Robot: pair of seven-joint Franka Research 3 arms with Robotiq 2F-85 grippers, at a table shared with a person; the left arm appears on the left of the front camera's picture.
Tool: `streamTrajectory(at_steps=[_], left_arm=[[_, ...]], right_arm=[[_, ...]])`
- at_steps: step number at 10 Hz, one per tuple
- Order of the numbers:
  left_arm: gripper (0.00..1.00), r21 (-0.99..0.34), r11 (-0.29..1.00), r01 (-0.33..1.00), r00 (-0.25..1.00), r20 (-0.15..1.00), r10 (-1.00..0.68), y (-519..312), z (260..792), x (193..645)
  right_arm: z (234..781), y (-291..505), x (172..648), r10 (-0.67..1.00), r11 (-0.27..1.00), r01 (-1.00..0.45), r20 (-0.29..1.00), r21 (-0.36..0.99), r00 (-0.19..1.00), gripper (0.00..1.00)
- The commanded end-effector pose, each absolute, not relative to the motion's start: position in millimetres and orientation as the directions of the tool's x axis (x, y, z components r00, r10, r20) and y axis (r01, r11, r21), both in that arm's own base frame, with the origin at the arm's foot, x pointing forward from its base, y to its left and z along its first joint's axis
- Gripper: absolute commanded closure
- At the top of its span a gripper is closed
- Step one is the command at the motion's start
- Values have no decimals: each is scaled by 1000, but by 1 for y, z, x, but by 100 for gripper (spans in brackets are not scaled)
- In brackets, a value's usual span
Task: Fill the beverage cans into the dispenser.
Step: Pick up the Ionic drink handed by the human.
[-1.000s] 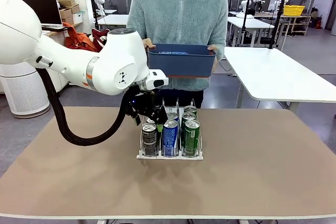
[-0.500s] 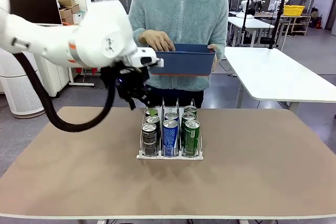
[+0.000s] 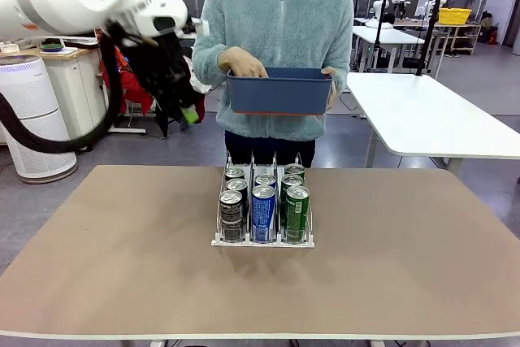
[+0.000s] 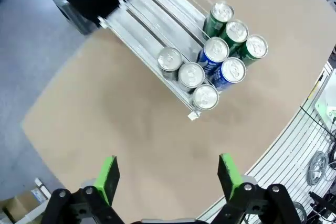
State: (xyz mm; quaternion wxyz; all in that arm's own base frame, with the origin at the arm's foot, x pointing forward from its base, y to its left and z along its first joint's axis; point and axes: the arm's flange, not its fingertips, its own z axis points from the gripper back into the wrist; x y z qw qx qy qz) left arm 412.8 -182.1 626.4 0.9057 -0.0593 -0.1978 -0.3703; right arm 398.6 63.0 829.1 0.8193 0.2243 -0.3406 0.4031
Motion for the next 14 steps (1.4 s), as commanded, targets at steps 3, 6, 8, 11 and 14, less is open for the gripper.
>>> streamTrajectory(at_steps=[3,6,8,11,14], left_arm=[[0,131,717,684,595,469,-653,-163,702,418],[0,149,738,658,583,518,-625,-158,742,396],[0,73,746,663,630,484,-607,-154,735,390],[0,146,731,667,571,531,-626,-160,749,396],[0,146,731,667,571,531,-626,-160,749,396]], right_arm=[[830,62,398,511,571,-815,735,97,446,0],[830,62,398,511,571,-815,735,97,446,0],[830,62,398,511,571,-815,735,97,446,0],[830,62,398,511,571,-815,735,97,446,0],[830,62,398,511,571,-815,735,97,446,0]])
